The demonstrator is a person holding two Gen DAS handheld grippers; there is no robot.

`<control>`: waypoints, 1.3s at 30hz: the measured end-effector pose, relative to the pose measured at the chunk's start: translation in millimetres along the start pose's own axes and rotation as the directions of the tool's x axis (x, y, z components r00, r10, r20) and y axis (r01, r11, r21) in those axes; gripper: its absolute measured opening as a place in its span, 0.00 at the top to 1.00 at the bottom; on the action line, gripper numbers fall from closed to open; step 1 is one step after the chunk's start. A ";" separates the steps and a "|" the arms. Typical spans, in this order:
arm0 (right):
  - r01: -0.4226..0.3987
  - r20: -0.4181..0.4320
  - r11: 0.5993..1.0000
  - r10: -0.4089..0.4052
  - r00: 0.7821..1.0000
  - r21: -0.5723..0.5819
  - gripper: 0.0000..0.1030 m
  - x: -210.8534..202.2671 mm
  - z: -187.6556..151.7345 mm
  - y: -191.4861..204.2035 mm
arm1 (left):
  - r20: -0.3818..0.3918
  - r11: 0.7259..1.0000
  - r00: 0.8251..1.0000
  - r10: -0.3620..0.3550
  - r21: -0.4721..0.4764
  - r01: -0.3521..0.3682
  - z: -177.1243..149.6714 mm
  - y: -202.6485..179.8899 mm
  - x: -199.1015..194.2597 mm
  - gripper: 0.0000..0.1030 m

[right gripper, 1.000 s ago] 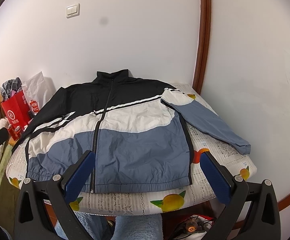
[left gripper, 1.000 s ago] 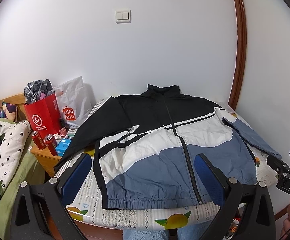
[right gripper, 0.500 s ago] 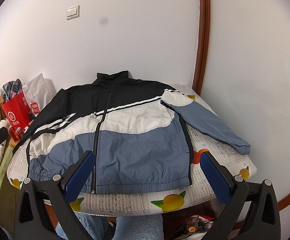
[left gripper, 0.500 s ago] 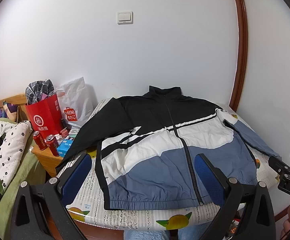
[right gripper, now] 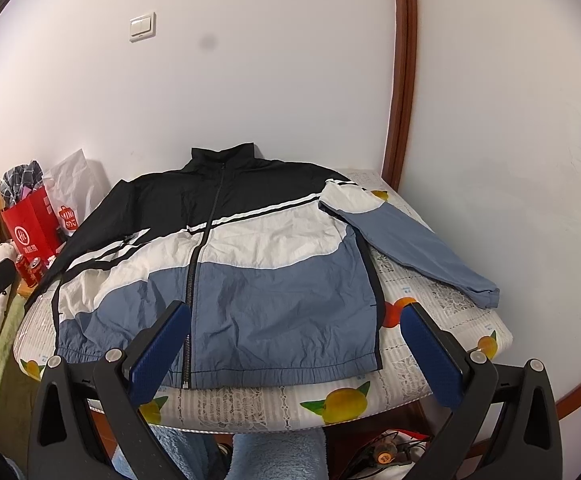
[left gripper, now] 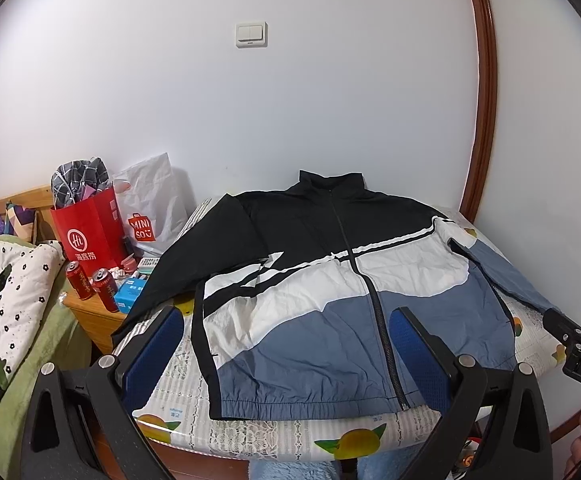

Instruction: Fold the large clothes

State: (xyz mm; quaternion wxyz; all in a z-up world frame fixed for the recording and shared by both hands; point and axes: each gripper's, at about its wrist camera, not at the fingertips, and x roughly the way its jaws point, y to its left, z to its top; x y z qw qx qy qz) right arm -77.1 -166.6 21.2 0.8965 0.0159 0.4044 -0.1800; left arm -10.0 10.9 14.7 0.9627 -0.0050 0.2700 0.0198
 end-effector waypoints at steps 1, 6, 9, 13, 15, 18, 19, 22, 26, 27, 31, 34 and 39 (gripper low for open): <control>0.000 0.000 1.000 0.000 1.000 0.002 0.00 -0.3 0.2 -0.9 | 0.000 1.000 1.000 0.000 0.002 0.000 0.3 0.2 0.1 0.00; 0.000 -0.002 1.000 0.000 1.000 0.003 0.00 -0.1 0.0 -0.9 | 0.000 1.000 1.000 0.000 0.002 0.000 -0.1 0.1 0.0 0.00; 0.002 0.001 1.000 -0.002 1.000 0.004 0.00 -0.9 -1.0 -1.3 | 0.000 1.000 1.000 0.000 0.001 0.000 -0.7 0.2 -0.2 0.00; 0.000 0.001 1.000 0.000 1.000 0.011 0.00 -1.0 -1.1 -3.2 | 0.001 1.000 1.000 0.002 0.003 -0.002 -1.6 0.2 -0.3 0.00; -0.001 0.001 1.000 0.001 1.000 0.012 0.00 -1.0 -0.8 -3.4 | 0.001 1.000 1.000 0.002 0.005 -0.002 -2.2 -0.5 0.7 0.00; -0.002 0.000 1.000 0.002 1.000 0.010 0.00 -0.9 -0.8 -3.2 | 0.004 1.000 1.000 -0.006 0.013 0.006 -3.5 -3.1 1.2 0.00; -0.002 0.001 1.000 0.002 1.000 0.011 0.00 -0.4 -0.9 -3.6 | 0.006 1.000 1.000 -0.005 0.015 0.005 -3.9 -4.0 1.2 0.00; -0.003 0.000 1.000 0.003 1.000 0.012 0.00 -0.6 -1.1 -3.3 | 0.009 1.000 1.000 -0.006 0.016 0.006 -4.9 -4.3 1.7 0.00; -0.002 0.000 1.000 0.002 1.000 0.009 0.00 1.1 -1.1 -3.4 | 0.017 1.000 1.000 -0.008 0.018 0.008 -5.0 -4.8 1.7 0.00; -0.002 0.000 1.000 0.003 1.000 0.007 0.00 1.2 -0.6 -2.8 | 0.016 1.000 1.000 -0.011 0.020 0.011 -4.2 -4.6 2.6 0.00; -0.009 -0.003 1.000 0.009 1.000 0.004 0.00 6.1 2.2 -1.9 | 0.009 1.000 1.000 -0.019 0.019 0.019 -1.5 -1.2 8.2 0.00; -0.013 -0.010 1.000 0.012 1.000 -0.006 0.00 14.1 4.4 0.1 | -0.004 1.000 1.000 -0.013 0.010 0.013 0.6 4.1 17.3 0.00; -0.018 -0.030 1.000 0.017 0.999 -0.025 0.00 35.3 7.9 5.0 | -0.045 0.999 0.999 -0.024 -0.024 0.022 3.4 19.6 39.3 0.00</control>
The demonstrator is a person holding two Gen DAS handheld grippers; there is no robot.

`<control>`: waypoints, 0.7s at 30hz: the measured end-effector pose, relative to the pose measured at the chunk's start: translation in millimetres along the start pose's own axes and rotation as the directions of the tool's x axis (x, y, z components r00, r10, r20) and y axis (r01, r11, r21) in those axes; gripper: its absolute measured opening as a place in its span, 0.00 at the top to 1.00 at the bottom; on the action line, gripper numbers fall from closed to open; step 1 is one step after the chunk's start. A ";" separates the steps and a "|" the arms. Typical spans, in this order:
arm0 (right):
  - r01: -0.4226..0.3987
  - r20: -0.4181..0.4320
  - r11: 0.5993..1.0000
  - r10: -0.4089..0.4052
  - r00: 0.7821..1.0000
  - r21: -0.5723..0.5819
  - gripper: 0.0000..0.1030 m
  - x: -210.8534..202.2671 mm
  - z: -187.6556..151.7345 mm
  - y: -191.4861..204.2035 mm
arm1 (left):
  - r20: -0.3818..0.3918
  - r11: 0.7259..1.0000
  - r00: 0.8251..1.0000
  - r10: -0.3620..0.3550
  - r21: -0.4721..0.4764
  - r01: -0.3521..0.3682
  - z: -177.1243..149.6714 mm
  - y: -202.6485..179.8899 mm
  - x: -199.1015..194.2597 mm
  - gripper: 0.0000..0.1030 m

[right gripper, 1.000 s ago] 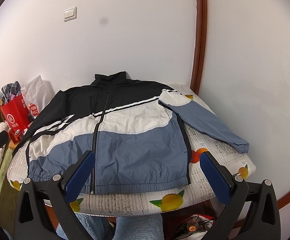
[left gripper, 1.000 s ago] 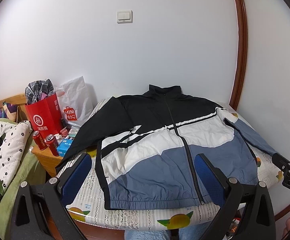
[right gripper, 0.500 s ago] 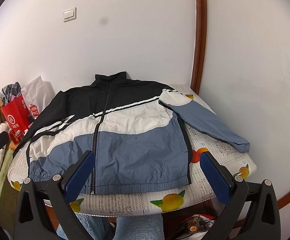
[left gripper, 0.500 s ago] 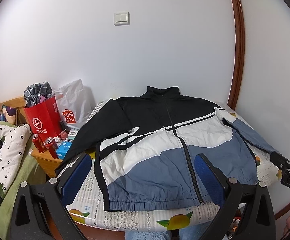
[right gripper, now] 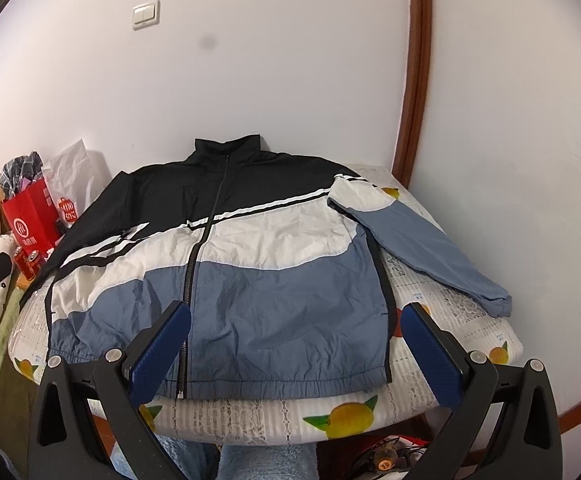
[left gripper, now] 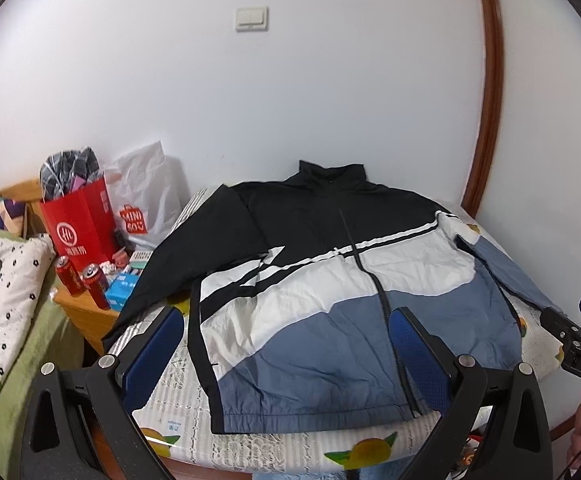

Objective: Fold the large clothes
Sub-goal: 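Move the left tool to the black sleeve and close on its cuff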

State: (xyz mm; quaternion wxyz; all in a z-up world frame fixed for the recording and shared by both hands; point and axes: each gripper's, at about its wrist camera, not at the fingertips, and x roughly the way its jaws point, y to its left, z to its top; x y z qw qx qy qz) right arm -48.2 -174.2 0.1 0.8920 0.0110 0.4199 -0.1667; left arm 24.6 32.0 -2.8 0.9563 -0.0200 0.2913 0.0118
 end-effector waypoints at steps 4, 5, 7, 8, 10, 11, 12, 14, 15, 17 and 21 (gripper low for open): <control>-0.002 -0.013 1.000 0.002 1.000 -0.020 0.00 18.9 5.2 5.4 | -0.051 0.999 0.998 0.028 -0.022 -0.030 1.7 19.2 24.7 0.00; -0.012 -0.022 1.000 0.011 1.000 -0.024 0.00 25.4 7.1 6.5 | -0.068 0.999 0.997 0.043 -0.031 -0.045 1.5 26.6 33.9 0.00; -0.028 -0.042 0.999 0.027 0.999 -0.027 0.00 39.1 10.4 9.3 | -0.091 0.997 0.994 0.061 -0.047 -0.066 -0.4 38.9 47.0 0.00; -0.032 -0.047 0.999 0.031 0.998 -0.027 0.00 46.2 12.1 10.3 | -0.110 0.995 0.991 0.071 -0.058 -0.077 -1.2 47.5 56.1 0.00; -0.043 -0.055 0.999 0.042 0.998 -0.028 0.00 59.7 14.5 13.8 | -0.139 0.993 0.987 0.082 -0.075 -0.093 -2.9 62.2 71.1 0.01; -0.055 -0.062 0.998 0.053 0.997 -0.029 0.01 67.9 15.9 16.2 | -0.147 0.992 0.985 0.089 -0.077 -0.101 -4.2 67.3 76.1 0.01; -0.063 -0.068 0.998 0.061 0.996 -0.028 0.01 74.9 17.1 17.9 | -0.160 0.989 0.981 0.107 -0.080 -0.121 -6.1 76.0 85.0 0.01; -0.075 -0.078 0.997 0.073 0.994 -0.030 0.01 88.2 19.1 24.0 | -0.182 0.985 0.975 0.130 -0.092 -0.149 -8.8 90.0 99.2 0.01; -0.078 -0.083 0.996 0.075 0.994 -0.032 0.01 95.1 20.2 26.8 | -0.200 0.981 0.970 0.139 -0.103 -0.162 -11.0 100.3 109.3 0.01; -0.076 -0.099 0.996 0.072 0.993 -0.042 0.01 112.1 22.2 34.5 | -0.231 0.976 0.961 0.150 -0.121 -0.181 -14.8 115.9 124.1 0.03; -0.075 -0.133 0.996 0.069 0.989 -0.045 0.01 144.8 26.6 49.5 | -0.286 0.966 0.944 0.165 -0.147 -0.214 -26.8 145.9 156.9 0.07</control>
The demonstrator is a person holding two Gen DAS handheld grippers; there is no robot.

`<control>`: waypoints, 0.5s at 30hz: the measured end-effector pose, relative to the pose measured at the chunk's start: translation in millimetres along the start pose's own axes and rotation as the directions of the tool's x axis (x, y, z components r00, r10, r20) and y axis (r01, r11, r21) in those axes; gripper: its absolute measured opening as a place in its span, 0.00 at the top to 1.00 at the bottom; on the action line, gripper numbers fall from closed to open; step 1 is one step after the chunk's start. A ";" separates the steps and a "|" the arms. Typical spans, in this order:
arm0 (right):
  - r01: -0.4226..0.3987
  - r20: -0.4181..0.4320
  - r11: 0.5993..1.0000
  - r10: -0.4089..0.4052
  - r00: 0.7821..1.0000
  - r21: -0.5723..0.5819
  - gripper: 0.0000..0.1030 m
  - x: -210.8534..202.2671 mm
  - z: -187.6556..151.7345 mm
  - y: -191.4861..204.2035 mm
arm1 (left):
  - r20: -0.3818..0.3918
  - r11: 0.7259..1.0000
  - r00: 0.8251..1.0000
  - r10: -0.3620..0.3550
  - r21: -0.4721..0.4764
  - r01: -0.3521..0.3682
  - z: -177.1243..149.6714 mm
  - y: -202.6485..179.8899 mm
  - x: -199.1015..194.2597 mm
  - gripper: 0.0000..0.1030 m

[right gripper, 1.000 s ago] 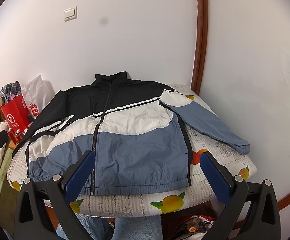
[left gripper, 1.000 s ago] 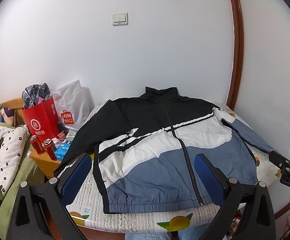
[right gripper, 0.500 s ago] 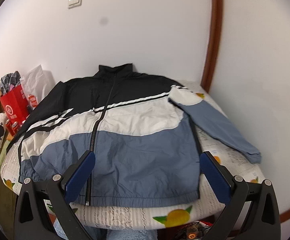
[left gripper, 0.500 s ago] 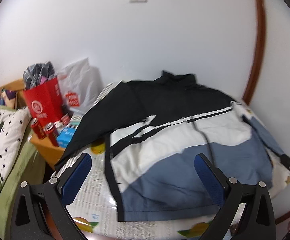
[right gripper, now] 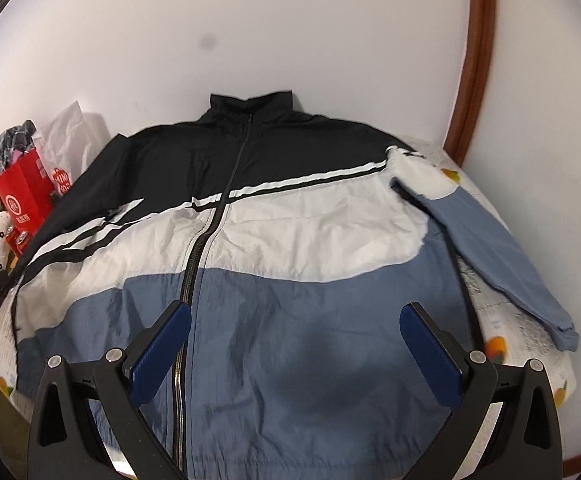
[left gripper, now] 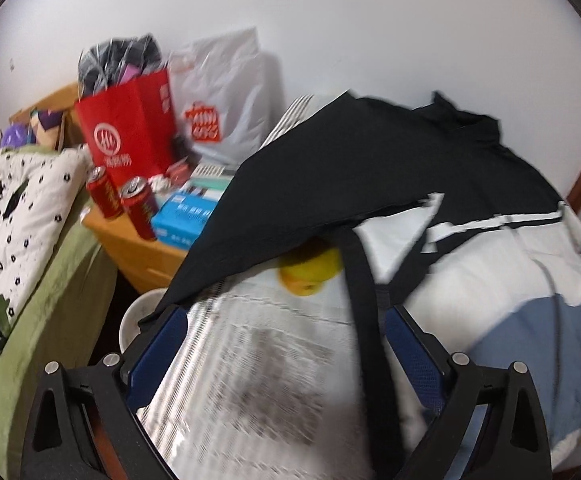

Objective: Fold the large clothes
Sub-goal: 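Move the left tool to the black sleeve and close on its cuff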

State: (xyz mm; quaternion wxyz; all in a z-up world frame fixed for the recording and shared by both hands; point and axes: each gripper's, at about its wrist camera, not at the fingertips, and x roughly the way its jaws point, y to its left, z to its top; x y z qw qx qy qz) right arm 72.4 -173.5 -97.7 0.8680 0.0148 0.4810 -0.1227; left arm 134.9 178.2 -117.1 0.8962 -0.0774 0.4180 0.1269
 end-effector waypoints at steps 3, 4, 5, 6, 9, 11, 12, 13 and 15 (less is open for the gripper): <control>-0.020 -0.024 1.000 0.021 0.999 0.020 0.01 21.3 5.8 6.6 | -0.044 1.000 0.999 0.019 -0.011 -0.019 1.2 15.0 25.7 0.11; -0.025 -0.029 0.999 0.025 0.999 0.024 0.01 26.6 7.7 9.6 | -0.054 1.000 0.998 0.025 -0.016 -0.026 1.5 18.1 29.9 0.12; -0.029 -0.035 0.999 0.030 0.999 0.025 0.01 31.9 9.3 11.9 | -0.060 0.999 0.998 0.029 -0.020 -0.030 2.2 21.0 35.9 0.13; -0.030 -0.041 0.999 0.031 0.999 0.021 0.01 39.1 11.7 15.9 | -0.066 0.999 0.997 0.035 -0.023 -0.037 3.0 24.0 42.0 0.13; -0.019 -0.055 1.000 0.019 0.998 -0.001 0.01 54.5 16.4 25.4 | -0.073 0.998 0.996 0.055 -0.017 -0.056 5.1 29.0 54.7 0.15; -0.020 -0.068 1.000 0.019 0.998 -0.011 0.01 61.7 17.4 29.9 | -0.063 0.998 0.997 0.055 -0.018 -0.056 8.4 29.8 59.0 0.15; -0.019 -0.075 1.000 0.018 0.997 -0.018 0.01 65.8 17.8 32.4 | -0.053 0.998 0.997 0.062 -0.018 -0.063 10.8 29.7 60.0 0.17; -0.018 -0.080 1.000 0.016 0.997 -0.023 0.01 68.4 18.1 34.3 | -0.047 0.997 0.997 0.069 -0.016 -0.070 12.0 29.1 60.1 0.18; -0.012 -0.088 0.999 0.009 0.996 -0.034 0.01 73.7 18.7 37.3 | -0.040 0.997 0.997 0.073 -0.020 -0.074 16.2 28.9 64.9 0.29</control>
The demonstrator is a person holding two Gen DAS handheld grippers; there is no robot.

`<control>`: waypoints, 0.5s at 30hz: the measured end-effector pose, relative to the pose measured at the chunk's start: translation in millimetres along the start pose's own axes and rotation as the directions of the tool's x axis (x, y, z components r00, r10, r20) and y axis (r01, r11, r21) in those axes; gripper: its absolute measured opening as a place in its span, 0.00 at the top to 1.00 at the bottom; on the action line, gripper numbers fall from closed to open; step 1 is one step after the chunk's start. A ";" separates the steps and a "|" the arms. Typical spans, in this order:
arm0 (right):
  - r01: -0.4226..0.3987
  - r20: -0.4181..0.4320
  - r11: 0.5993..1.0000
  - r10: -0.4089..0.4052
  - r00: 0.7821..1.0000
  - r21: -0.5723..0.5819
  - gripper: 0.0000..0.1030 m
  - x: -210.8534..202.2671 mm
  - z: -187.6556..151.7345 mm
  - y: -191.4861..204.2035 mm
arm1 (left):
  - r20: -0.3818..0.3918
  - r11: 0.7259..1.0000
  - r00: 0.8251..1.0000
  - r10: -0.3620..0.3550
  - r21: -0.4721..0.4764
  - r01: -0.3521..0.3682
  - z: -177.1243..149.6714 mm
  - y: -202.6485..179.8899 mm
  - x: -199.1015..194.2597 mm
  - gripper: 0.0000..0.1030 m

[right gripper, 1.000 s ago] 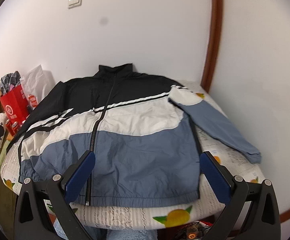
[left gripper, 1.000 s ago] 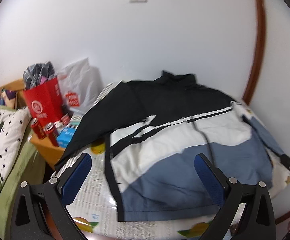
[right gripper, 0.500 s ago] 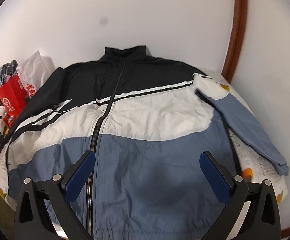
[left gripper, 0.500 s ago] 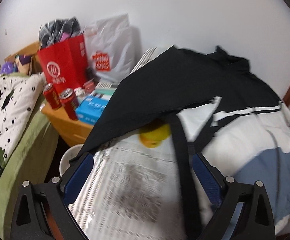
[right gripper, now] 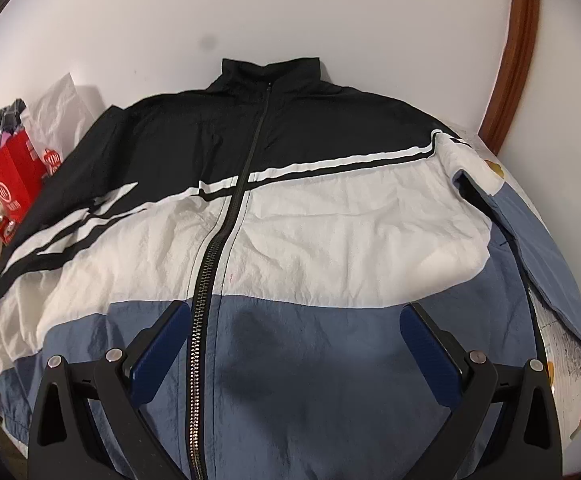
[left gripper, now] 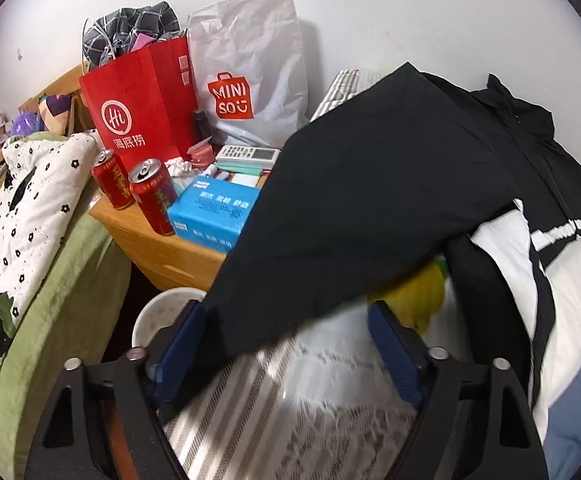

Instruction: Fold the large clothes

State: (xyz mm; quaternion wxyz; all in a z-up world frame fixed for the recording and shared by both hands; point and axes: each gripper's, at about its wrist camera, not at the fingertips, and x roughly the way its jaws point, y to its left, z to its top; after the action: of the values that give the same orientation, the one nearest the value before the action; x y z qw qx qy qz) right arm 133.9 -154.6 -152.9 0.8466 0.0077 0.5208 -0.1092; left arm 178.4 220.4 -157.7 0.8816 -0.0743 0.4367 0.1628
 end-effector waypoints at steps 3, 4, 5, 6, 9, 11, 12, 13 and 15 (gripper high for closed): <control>0.011 -0.011 1.000 -0.011 1.000 -0.011 0.01 5.4 1.0 -0.1 | 0.008 1.000 1.000 0.004 -0.016 -0.004 5.9 2.1 5.1 0.50; 0.014 -0.013 1.000 -0.014 1.000 -0.013 0.01 5.7 1.3 -0.6 | 0.013 1.000 1.000 0.011 -0.014 -0.011 8.5 2.2 5.7 0.58; 0.017 -0.014 1.000 -0.018 1.000 -0.015 0.01 6.2 2.4 -1.7 | 0.018 1.000 1.000 0.022 -0.009 -0.022 11.1 1.5 5.8 0.75; 0.020 -0.013 1.000 -0.020 1.000 -0.015 0.01 6.2 3.5 -3.2 | 0.020 1.000 0.999 0.028 -0.003 -0.028 14.5 0.8 5.7 0.85; 0.022 -0.005 1.000 -0.022 1.000 -0.006 0.01 3.7 8.4 -10.6 | 0.025 1.000 1.000 0.019 -0.011 -0.019 25.6 0.5 0.5 0.92; 0.022 0.004 1.000 -0.022 1.000 0.001 0.01 0.6 12.9 -16.3 | 0.045 1.000 0.999 0.008 -0.019 -0.007 33.0 -0.3 -6.9 0.93; 0.020 0.009 1.000 -0.020 1.000 0.004 0.01 -1.2 14.8 -18.9 | 0.061 1.000 0.998 0.005 -0.017 -0.004 38.2 -2.3 -13.4 0.94; 0.016 0.016 1.000 -0.016 1.000 0.007 0.01 -3.4 17.5 -22.2 | 0.075 1.000 0.997 0.003 -0.017 -0.002 42.3 -4.1 -18.7 0.94; 0.010 0.029 1.000 -0.010 1.000 0.010 0.01 -7.4 22.3 -27.6 | 0.110 1.000 0.994 -0.013 -0.015 0.014 52.9 -10.0 -32.1 0.94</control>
State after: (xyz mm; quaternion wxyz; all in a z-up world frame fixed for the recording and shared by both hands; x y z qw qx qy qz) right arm 145.0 -183.0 -133.4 0.8536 0.0078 0.5079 -0.1160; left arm 203.2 218.4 -100.1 0.9047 -0.0754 0.3858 0.1642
